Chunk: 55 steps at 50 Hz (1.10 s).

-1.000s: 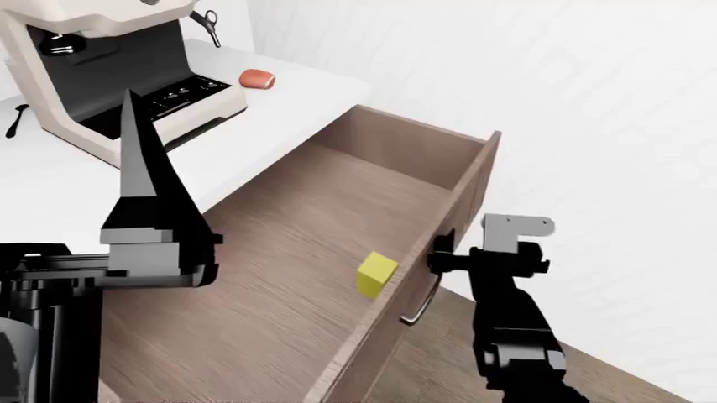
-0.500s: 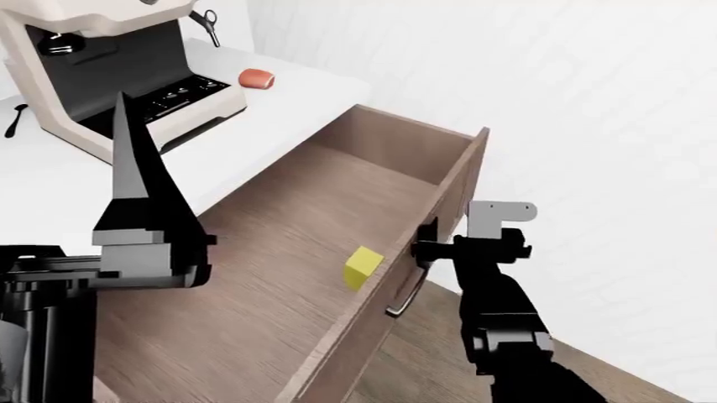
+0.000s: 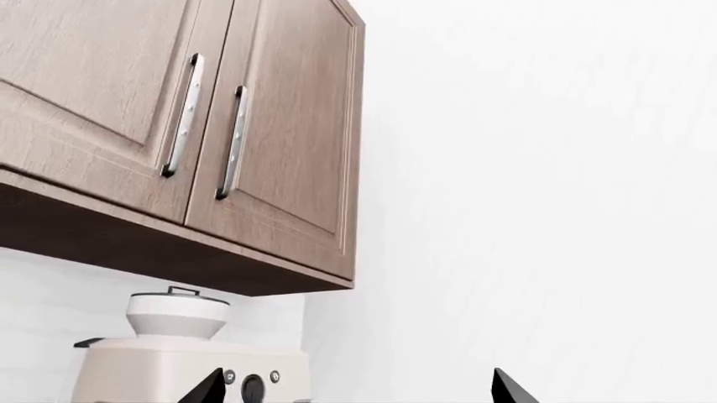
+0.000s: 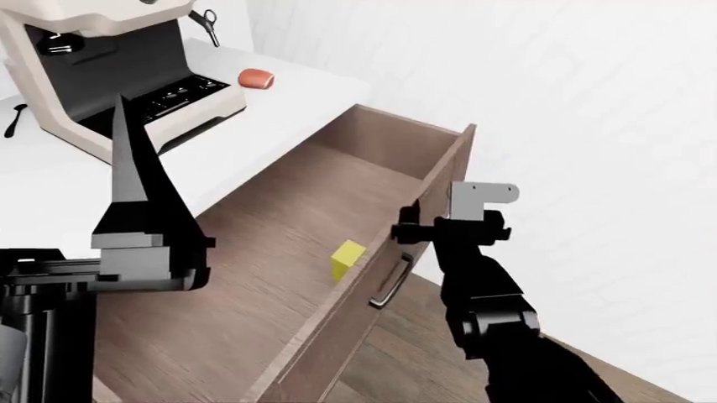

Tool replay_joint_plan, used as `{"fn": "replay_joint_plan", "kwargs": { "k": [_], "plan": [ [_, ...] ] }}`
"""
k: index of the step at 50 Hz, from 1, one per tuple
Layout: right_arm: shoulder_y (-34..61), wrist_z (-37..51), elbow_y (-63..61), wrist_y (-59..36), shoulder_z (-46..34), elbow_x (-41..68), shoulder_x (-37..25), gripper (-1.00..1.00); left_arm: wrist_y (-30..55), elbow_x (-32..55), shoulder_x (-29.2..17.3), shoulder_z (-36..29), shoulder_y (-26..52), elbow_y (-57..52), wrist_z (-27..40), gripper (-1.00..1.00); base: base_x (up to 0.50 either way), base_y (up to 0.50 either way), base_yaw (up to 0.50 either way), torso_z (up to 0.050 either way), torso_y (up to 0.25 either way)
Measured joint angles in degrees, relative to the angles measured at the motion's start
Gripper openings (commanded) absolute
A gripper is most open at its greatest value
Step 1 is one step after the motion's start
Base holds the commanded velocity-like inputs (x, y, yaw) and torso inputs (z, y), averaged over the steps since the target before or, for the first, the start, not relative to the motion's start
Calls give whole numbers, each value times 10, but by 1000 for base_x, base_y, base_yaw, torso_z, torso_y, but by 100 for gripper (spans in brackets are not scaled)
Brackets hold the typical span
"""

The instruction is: Close the right drawer.

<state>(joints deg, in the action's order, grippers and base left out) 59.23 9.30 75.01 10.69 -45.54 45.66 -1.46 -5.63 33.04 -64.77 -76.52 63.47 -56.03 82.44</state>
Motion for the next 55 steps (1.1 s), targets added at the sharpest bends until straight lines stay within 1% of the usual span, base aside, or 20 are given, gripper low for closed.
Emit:
{"fn": "replay_joint_plan", "kwargs": {
  "k": [9, 16, 21, 27, 35, 46, 55],
  "plan": [
    [6, 6, 0, 10, -66, 68, -2, 100, 1, 0, 0, 2, -3, 0, -1, 100, 0, 0, 0, 0, 2],
    [32, 2, -19, 31, -169, 137, 4, 100, 1, -1, 1, 4, -5, 0, -1, 100, 0, 0, 0, 0, 1],
    [61, 11, -52, 46, -236, 167, 4, 100, 0, -1, 1, 5, -7, 1, -2, 100, 0, 0, 0, 0, 0],
    [101, 68, -168, 38, -297, 173, -34, 100, -1, -1, 0, 7, -8, 1, -2, 100, 0, 0, 0, 0, 0],
    [154, 153, -338, 13, -349, 161, -93, 100, -3, -1, -1, 10, -10, 0, -3, 100, 0, 0, 0, 0, 0],
    [225, 273, -551, -46, -395, 128, -167, 100, -1, -1, -2, 14, -12, -4, -3, 100, 0, 0, 0, 0, 0],
    [269, 361, -690, -100, -416, 111, -224, 100, 4, 0, -1, 16, -12, -9, -2, 100, 0, 0, 0, 0, 0]
  ]
}}
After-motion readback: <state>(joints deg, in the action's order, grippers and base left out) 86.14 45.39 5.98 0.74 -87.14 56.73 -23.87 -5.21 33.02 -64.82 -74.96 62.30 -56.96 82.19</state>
